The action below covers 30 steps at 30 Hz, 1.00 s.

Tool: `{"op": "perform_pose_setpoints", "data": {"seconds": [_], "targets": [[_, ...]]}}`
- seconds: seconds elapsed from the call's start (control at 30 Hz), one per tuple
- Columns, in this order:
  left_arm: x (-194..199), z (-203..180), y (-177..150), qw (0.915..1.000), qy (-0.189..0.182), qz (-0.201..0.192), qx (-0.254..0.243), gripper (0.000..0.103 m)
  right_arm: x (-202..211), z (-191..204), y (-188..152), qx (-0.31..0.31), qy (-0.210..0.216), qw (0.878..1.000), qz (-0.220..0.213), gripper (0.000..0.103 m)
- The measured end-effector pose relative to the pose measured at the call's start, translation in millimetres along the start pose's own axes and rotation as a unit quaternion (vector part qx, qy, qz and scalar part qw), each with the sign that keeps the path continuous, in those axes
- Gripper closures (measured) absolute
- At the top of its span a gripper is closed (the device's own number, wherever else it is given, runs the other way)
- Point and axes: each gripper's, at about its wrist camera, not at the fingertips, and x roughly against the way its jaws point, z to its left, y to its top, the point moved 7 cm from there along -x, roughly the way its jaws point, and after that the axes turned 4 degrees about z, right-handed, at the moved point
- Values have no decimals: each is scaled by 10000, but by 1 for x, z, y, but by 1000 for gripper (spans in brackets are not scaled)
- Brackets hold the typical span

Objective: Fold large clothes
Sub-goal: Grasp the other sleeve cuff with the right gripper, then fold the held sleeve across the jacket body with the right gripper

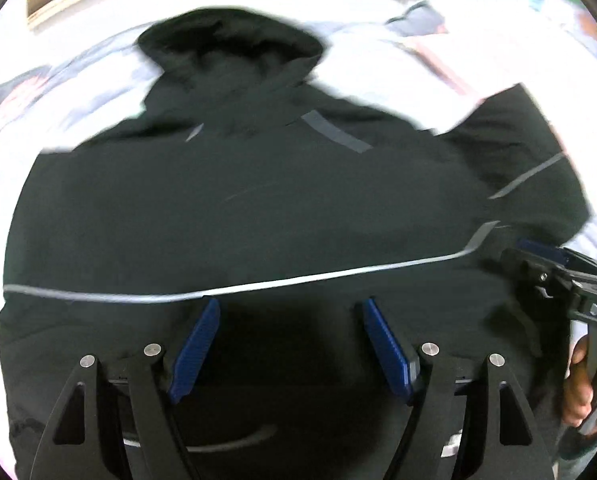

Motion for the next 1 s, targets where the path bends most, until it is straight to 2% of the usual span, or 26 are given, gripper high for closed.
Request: {"op": "perform_pose_setpoints", "data": {"seconds": [0.1,0.23,0.37,0.5,0.53,0.63,0.87,0.93,1.0], "targets": [[11,-48,12,9988,-227,-176,-403,27,46,-27,6,-118,-136,9990,-398,28],[5,-108,30,9951,-402,-290,-857,27,92,-97,17,-509,-582,9941,-761,19],[-21,-149,46,9940,-812,-223,-704,27,109,-172,31,-918,-1080,9866,-807,19],[-56,-172,61,9924,-1153,-140,-395,27,104,-236,46,-1455,-1166,9786,-869,13],[-71,-177,62,9919,-1234,-4,-293,27,98,-255,52,-1616,-1106,9768,-866,13],[-101,-180,57,9949,-934,203,-332,27,85,-294,64,-1942,-835,9739,-829,13],[-110,-186,47,9958,-651,-108,-633,25,38,-348,81,-2568,-338,9631,-726,13],[-111,-187,46,9957,-624,-168,-656,24,21,-358,81,-2803,-86,9573,-699,6],[-109,-188,44,9957,-589,-216,-687,24,-4,-364,80,-3110,465,9477,-552,5]]}}
